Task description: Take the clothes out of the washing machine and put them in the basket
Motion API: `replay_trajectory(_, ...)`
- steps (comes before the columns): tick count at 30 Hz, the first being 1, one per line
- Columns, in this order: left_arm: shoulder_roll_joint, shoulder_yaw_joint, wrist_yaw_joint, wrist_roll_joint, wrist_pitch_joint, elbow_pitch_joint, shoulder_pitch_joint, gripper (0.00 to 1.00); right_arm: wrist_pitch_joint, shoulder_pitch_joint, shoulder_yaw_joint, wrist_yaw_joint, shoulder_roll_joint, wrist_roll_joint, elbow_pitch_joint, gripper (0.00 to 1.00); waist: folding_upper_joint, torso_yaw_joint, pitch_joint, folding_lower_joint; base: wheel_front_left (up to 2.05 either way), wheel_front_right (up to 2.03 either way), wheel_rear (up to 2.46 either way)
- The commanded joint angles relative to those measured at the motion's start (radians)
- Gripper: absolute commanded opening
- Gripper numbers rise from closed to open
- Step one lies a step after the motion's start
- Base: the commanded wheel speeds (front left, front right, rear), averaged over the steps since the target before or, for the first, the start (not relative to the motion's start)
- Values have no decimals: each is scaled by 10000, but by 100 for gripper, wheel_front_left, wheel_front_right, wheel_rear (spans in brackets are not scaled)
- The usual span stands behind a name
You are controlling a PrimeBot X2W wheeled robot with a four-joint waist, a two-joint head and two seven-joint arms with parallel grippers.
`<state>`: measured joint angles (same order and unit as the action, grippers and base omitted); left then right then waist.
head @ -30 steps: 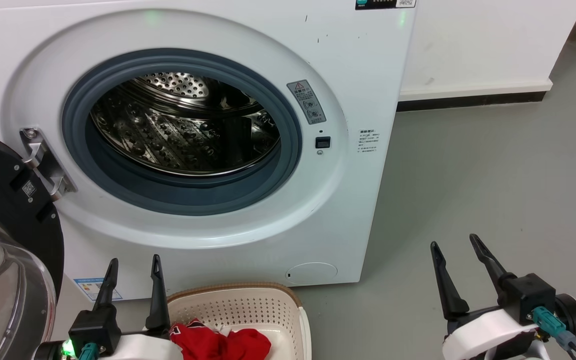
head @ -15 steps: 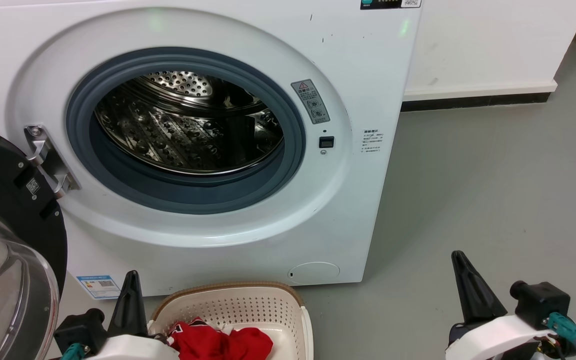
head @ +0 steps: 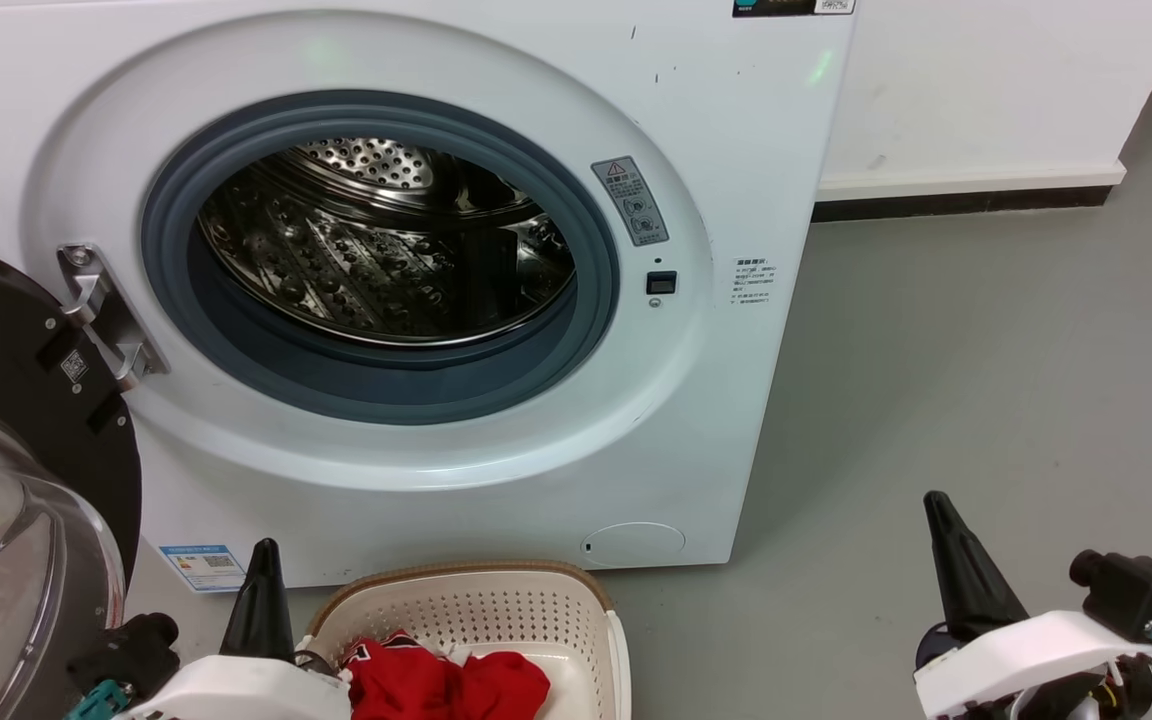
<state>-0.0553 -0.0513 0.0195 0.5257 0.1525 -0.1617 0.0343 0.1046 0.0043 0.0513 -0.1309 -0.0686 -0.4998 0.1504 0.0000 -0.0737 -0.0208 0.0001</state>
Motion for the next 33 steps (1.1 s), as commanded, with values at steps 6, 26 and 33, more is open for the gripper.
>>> replay_trajectory(6,-21,-114,188,1425,-320,8,-426,0,-186,-406,-118,-1,-117,-1565,3,0,0,57,19,0,0,0,0)
replay_trajectory(26,-1,-280,479,4296,-1039,-238,-769,0,-629,-621,-383,0,-185,-4642,268,0,0,209,68,0,0,0,0)
replay_trajectory(33,6,-336,577,5236,-1277,-325,-880,0,-797,-711,-490,0,-192,-5649,358,0,0,267,87,0,0,0,0)
